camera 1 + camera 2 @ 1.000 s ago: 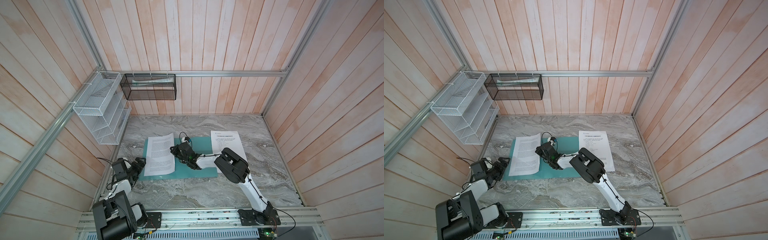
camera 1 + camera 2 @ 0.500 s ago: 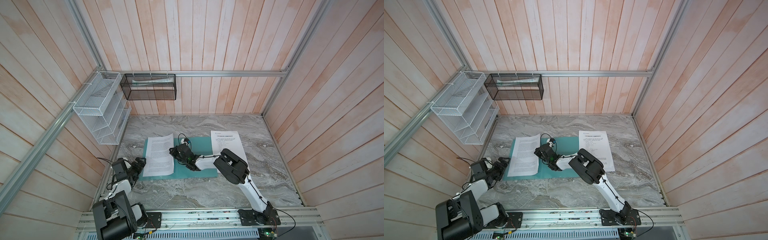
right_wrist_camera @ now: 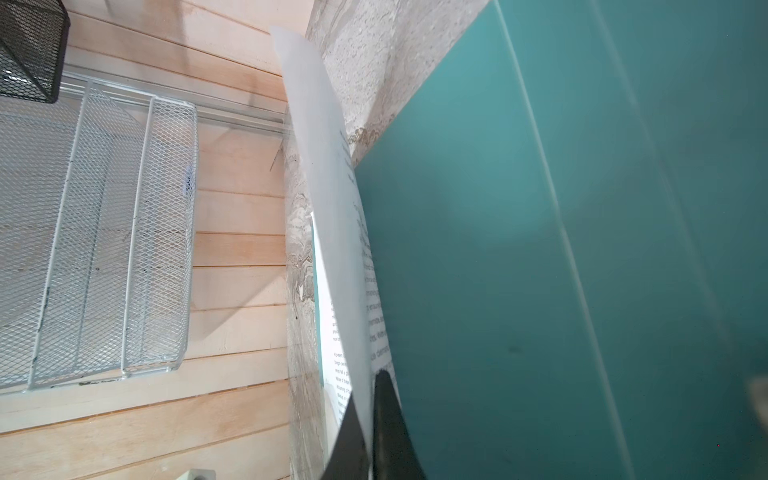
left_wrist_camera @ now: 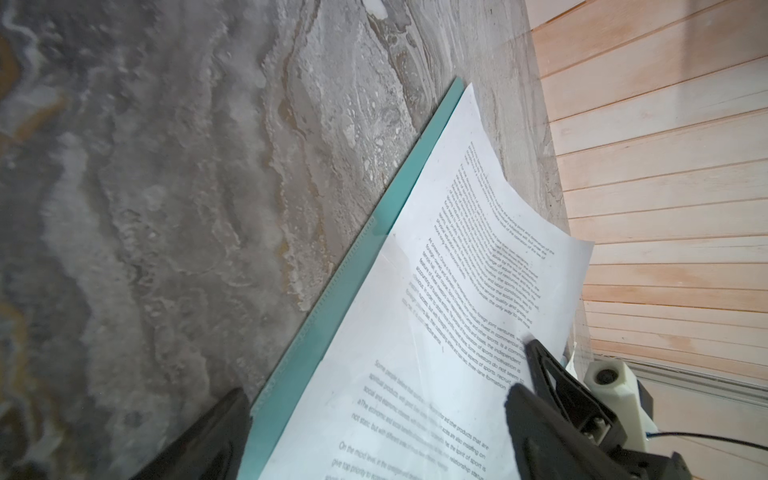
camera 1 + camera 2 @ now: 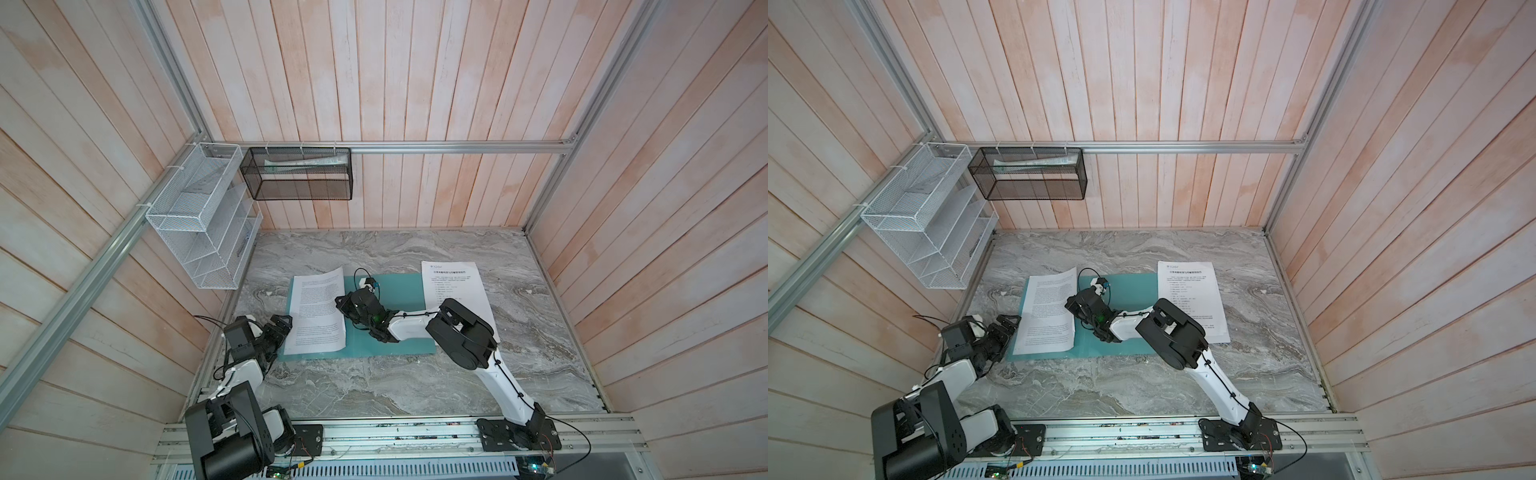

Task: Put the files into the folder
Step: 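Lower the held text sheet onto the folder half nearest the left arm, then open the right gripper to release the sheet and lift away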

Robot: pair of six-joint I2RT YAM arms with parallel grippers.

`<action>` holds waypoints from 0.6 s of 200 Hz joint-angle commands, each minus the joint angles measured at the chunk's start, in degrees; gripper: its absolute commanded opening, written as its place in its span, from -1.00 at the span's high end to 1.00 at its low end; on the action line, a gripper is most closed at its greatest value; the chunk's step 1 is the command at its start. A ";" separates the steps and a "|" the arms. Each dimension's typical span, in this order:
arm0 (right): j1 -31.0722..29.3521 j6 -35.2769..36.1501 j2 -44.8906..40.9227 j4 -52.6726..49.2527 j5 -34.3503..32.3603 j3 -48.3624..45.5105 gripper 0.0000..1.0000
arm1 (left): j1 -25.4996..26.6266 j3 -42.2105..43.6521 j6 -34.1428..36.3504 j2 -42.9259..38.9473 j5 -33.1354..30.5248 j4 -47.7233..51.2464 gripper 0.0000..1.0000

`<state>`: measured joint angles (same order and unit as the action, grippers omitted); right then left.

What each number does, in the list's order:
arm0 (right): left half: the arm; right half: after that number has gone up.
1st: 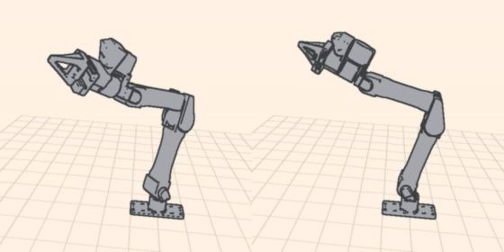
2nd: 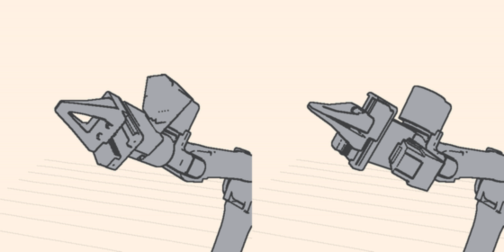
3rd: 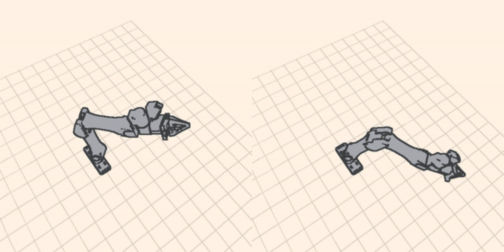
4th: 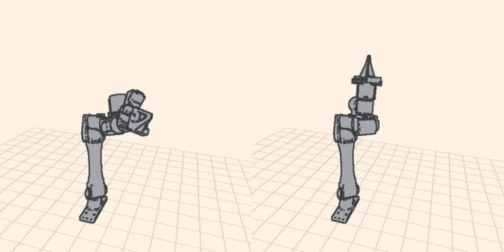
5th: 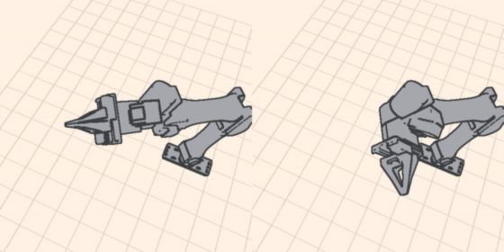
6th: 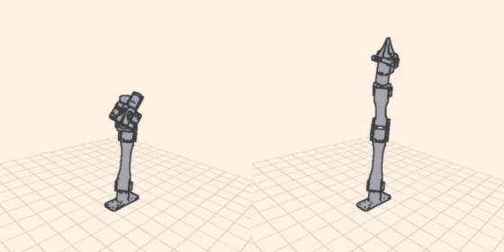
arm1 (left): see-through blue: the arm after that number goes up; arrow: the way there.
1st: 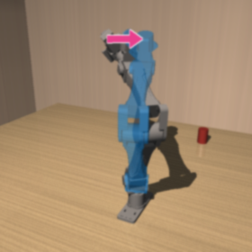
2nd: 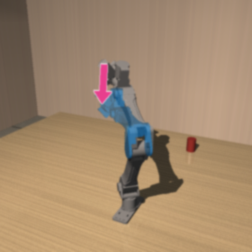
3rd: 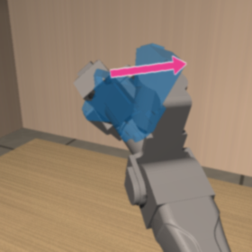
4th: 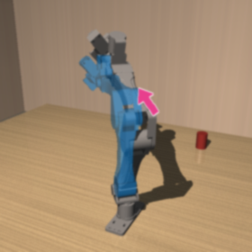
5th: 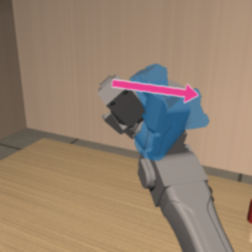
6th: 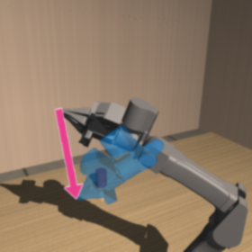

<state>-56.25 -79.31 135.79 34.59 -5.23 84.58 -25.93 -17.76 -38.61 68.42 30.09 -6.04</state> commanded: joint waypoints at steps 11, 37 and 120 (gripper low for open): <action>-0.79 -2.76 2.72 -1.71 0.38 1.40 1.00 | 0.04 1.74 0.29 1.17 0.94 2.47 -0.95; -1.00 -3.46 2.56 -1.90 -0.12 0.97 1.00 | 0.08 1.70 0.29 1.18 1.03 2.36 -0.95; -0.98 -1.94 1.47 0.04 1.38 -1.28 1.00 | 0.23 1.83 0.29 0.43 0.85 2.78 -0.95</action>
<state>-56.86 -82.56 137.05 33.85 -5.02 84.75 -25.93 -17.72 -38.61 68.58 30.22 -6.42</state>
